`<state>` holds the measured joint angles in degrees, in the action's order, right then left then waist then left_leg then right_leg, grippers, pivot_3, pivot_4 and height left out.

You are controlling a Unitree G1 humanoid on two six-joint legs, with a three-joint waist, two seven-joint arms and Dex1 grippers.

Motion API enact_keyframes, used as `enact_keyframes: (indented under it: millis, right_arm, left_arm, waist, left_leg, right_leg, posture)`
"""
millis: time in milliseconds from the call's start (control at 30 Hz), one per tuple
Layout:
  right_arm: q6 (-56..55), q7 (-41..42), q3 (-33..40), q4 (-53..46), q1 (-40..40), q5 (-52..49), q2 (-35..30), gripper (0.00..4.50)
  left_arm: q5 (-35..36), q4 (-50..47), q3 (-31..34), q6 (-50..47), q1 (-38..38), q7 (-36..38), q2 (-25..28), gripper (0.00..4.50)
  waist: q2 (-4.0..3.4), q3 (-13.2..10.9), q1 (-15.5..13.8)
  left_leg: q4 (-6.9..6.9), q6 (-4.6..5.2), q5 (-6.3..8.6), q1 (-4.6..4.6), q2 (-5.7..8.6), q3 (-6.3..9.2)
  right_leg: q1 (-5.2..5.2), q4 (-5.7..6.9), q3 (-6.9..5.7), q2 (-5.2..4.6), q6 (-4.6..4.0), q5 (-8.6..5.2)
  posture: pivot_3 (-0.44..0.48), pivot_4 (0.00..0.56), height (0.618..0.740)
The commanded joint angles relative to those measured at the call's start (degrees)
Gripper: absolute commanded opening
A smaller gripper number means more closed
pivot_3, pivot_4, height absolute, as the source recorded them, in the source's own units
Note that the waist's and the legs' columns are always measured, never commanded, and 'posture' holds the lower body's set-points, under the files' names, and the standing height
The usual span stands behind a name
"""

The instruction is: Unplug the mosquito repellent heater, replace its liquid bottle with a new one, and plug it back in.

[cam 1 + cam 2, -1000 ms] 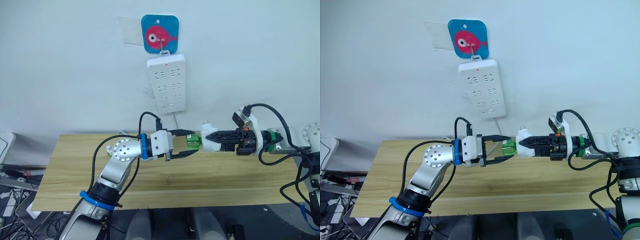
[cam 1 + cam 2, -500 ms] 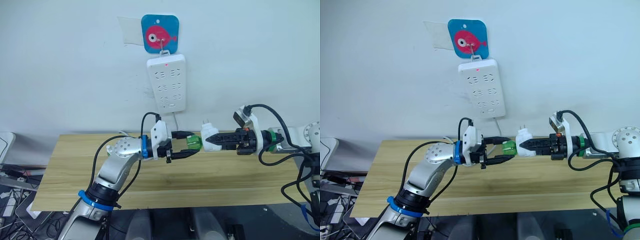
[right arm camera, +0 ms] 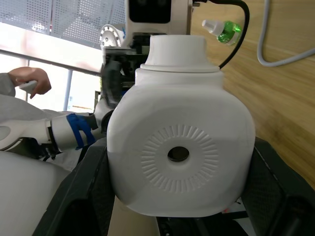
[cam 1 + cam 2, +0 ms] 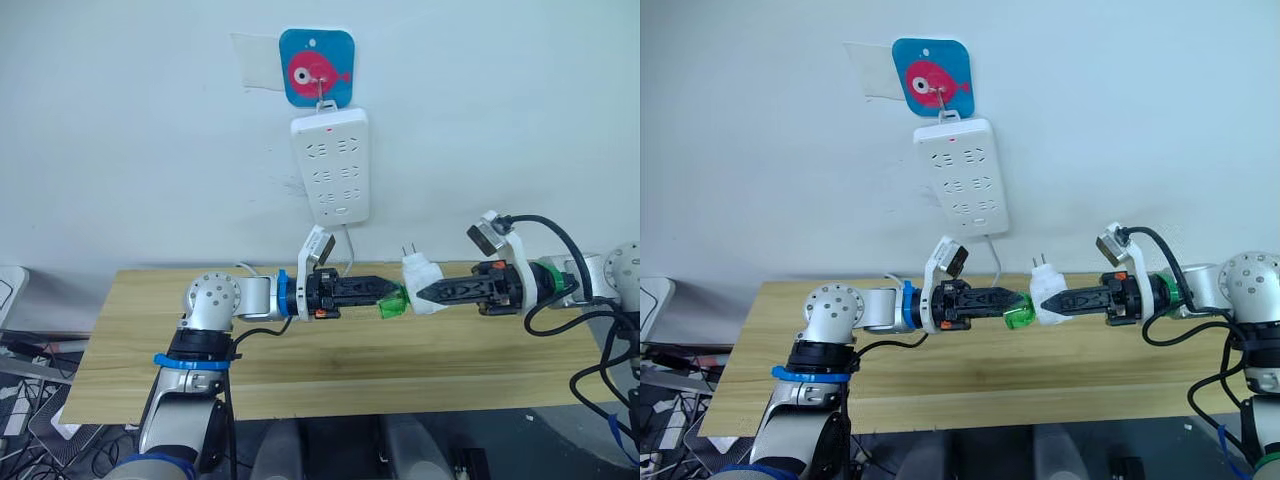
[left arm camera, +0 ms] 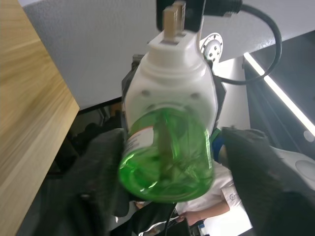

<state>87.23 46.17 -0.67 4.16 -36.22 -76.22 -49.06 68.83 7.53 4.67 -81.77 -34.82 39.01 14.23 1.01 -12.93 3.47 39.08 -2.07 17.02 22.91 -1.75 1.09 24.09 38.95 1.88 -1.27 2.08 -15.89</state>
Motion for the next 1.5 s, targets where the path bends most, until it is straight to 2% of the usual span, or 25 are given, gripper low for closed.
enact_keyframes:
  millis: [33, 133, 233, 333, 433, 500, 533, 633, 767, 933, 1233, 1333, 1500]
  right_arm:
    - [1.92, 1.27, 2.46, 0.26, -0.34, 0.33, 0.33, 2.97]
    - [2.11, 2.34, 3.12, -0.42, 0.78, 1.49, -0.26, 2.97]
    - [2.70, 2.63, 4.40, 1.21, 0.70, 2.34, -0.16, 2.97]
    - [1.69, 3.42, 5.16, 5.42, -0.40, 5.23, -0.23, 2.97]
    - [1.05, 4.06, 5.61, 10.16, -1.54, 8.02, 0.27, 2.97]
    - [1.38, 4.41, 6.12, 12.34, -2.54, 9.25, 0.90, 2.97]
    - [2.00, 4.20, 6.74, 13.85, -3.44, 9.48, 1.49, 2.97]
    - [4.15, 3.54, 8.56, 17.05, -5.95, 9.89, 3.28, 2.97]
    - [5.27, 3.84, 8.46, 16.35, -7.02, 8.25, 4.02, 2.97]
    - [5.27, 3.76, 7.15, 15.19, -6.74, 4.84, 2.83, 2.97]
    - [5.27, 0.50, 6.61, 13.72, -5.74, -0.57, 2.53, 2.97]
    - [5.27, -0.10, 6.46, 13.66, -5.61, -1.43, 2.34, 2.97]
    - [5.27, -0.72, 5.98, 13.33, -5.41, -3.03, 2.02, 2.97]
  left_arm:
    - [-1.66, -2.56, 1.24, 3.44, -0.69, -0.62, 0.01, 4.46]
    - [-7.86, -7.39, -0.78, 10.56, 0.22, 1.68, 3.95, 4.46]
    - [-17.63, -16.65, -5.57, 23.29, 2.27, 7.41, 9.77, 4.46]
    - [-29.62, -27.59, -9.94, 41.26, 6.77, 14.45, 16.22, 4.46]
    - [-44.54, -30.13, -14.71, 65.78, 12.07, 21.09, 20.66, 4.46]
    - [-50.63, -28.30, -15.10, 76.83, 13.29, 19.90, 19.77, 4.46]
    - [-56.35, -25.49, -15.72, 86.99, 13.31, 17.88, 18.97, 4.46]
    - [-70.65, -16.18, -18.11, 109.47, 12.61, 11.87, 17.19, 4.46]
    - [-83.56, -4.67, -19.77, 126.95, 9.49, 0.91, 13.03, 4.46]
    - [-91.31, 3.06, -20.35, 134.16, 5.57, -8.04, 9.96, 4.46]
    - [-93.42, 8.38, -22.65, 140.39, 0.08, -13.68, 8.64, 4.46]
    - [-92.39, 9.45, -23.69, 140.51, -0.45, -13.19, 8.97, 3.87]
    - [-91.19, 10.53, -24.43, 139.78, -0.69, -12.59, 9.25, 2.35]
  waist:
    - [0.00, 0.00, -0.08]
    - [0.00, 0.00, 0.02]
    - [-0.01, 0.00, 0.02]
    - [0.00, 0.00, -0.07]
    - [-0.01, 0.01, -0.35]
    - [-0.01, 0.00, -0.59]
    - [-0.01, 0.01, -0.63]
    - [-0.02, 0.01, -1.05]
    - [-0.01, 0.02, -1.43]
    - [-0.01, 0.02, -1.63]
    - [-0.02, 0.04, -1.47]
    - [-0.02, 0.04, -1.49]
    - [-0.02, 0.04, -1.49]
  left_leg:
    - [0.00, -0.01, 0.00, 0.00, 0.01, 0.00]
    - [-0.02, -0.04, -0.02, 0.00, 0.02, -0.02]
    - [-0.07, -0.19, -0.11, 0.00, 0.00, -0.05]
    - [-0.08, -0.26, -0.14, -0.01, 0.02, -0.20]
    - [-0.09, -0.26, -0.14, -0.02, 0.06, -0.29]
    - [-0.09, -0.20, -0.11, -0.05, 0.07, -0.34]
    - [-0.08, -0.03, -0.01, -0.04, 0.07, -0.33]
    - [-0.06, 0.01, 0.00, -0.05, 0.07, -0.33]
    - [-0.06, 0.03, 0.02, -0.01, 0.06, -0.34]
    - [-0.06, 0.06, 0.04, 0.06, 0.05, -0.35]
    - [-0.03, 0.10, 0.01, 0.02, 0.06, -0.39]
    - [-0.02, 0.10, 0.00, 0.03, 0.05, -0.39]
    - [-0.02, 0.12, -0.01, 0.02, 0.06, -0.39]
  right_leg:
    - [-0.01, 0.00, 0.03, -0.01, 0.00, 0.00]
    - [0.01, -0.02, 0.18, 0.00, 0.00, 0.00]
    - [0.04, -0.03, 0.23, 0.01, 0.00, 0.00]
    - [0.03, -0.09, 0.31, -0.03, -0.01, 0.01]
    - [0.02, -0.12, 0.36, -0.09, -0.01, 0.01]
    - [0.01, -0.12, 0.39, -0.10, -0.02, 0.01]
    - [0.01, -0.11, 0.39, -0.10, -0.03, 0.02]
    - [-0.01, -0.08, 0.40, -0.09, -0.05, 0.04]
    - [0.01, -0.10, 0.39, -0.13, -0.04, 0.05]
    - [0.06, -0.09, 0.34, -0.24, -0.03, 0.05]
    - [0.05, 0.01, 0.29, -0.26, 0.01, 0.07]
    - [0.05, 0.01, 0.28, -0.26, 0.01, 0.07]
    - [0.04, 0.03, 0.27, -0.27, 0.01, 0.07]
  posture:
    - [-0.107, 0.212, 0.740]
    - [-0.110, 0.210, 0.740]
    - [-0.110, 0.211, 0.740]
    - [-0.094, 0.209, 0.740]
    - [-0.087, 0.207, 0.740]
    - [-0.087, 0.207, 0.740]
    - [-0.072, 0.203, 0.740]
    - [-0.068, 0.202, 0.740]
    - [-0.073, 0.197, 0.740]
    - [-0.085, 0.194, 0.740]
    - [-0.092, 0.190, 0.740]
    - [-0.097, 0.196, 0.740]
    - [-0.099, 0.198, 0.740]
